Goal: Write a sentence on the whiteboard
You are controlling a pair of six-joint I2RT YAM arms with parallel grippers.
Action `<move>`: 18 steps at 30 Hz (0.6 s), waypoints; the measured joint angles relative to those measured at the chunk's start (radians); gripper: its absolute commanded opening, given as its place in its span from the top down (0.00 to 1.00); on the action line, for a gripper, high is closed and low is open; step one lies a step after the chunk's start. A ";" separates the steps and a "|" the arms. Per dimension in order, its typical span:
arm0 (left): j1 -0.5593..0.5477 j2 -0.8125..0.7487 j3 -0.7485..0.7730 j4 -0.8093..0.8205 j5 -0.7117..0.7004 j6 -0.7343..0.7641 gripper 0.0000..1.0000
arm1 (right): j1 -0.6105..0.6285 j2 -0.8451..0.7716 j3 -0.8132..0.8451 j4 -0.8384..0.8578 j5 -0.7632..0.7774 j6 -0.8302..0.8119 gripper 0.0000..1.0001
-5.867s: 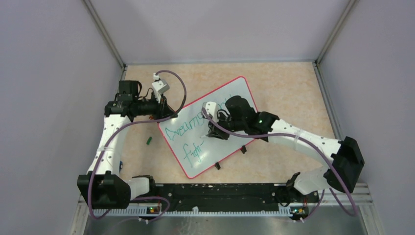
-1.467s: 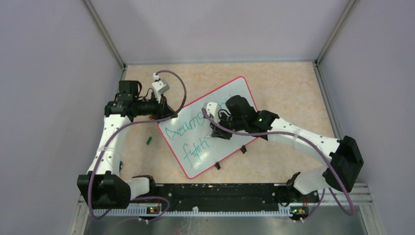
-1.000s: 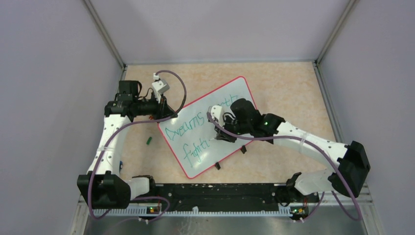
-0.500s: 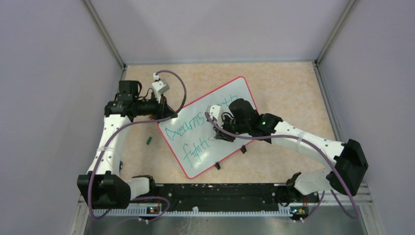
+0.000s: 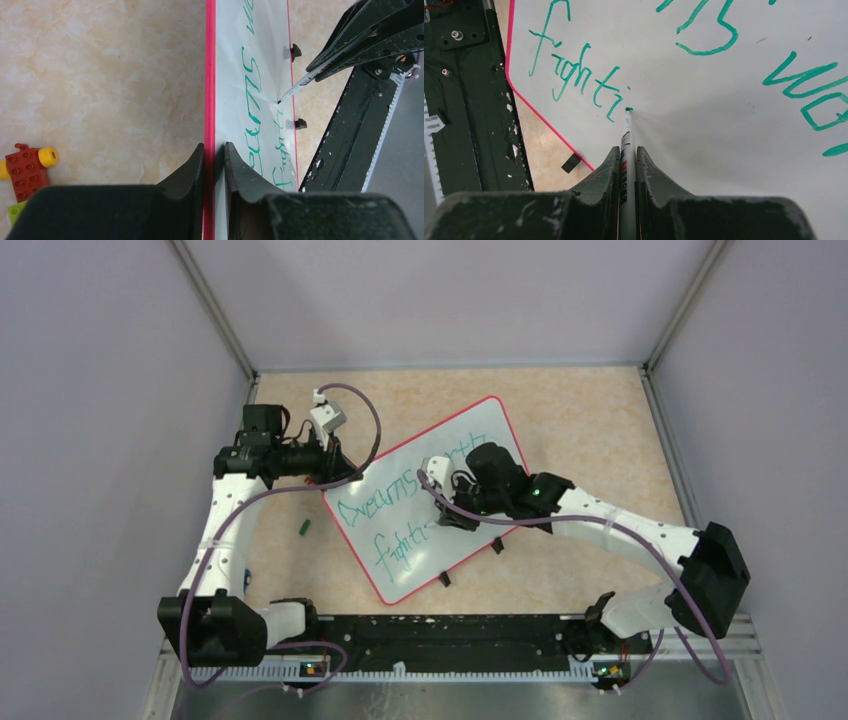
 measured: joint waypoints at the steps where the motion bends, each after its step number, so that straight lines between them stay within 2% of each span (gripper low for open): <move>1: 0.000 0.000 0.000 0.000 0.000 0.000 1.00 | 0.000 0.000 -0.004 0.005 -0.001 0.000 1.00; 18: 0.000 0.000 0.000 0.000 0.000 0.003 1.00 | 0.000 -0.019 -0.063 0.001 -0.017 0.006 1.00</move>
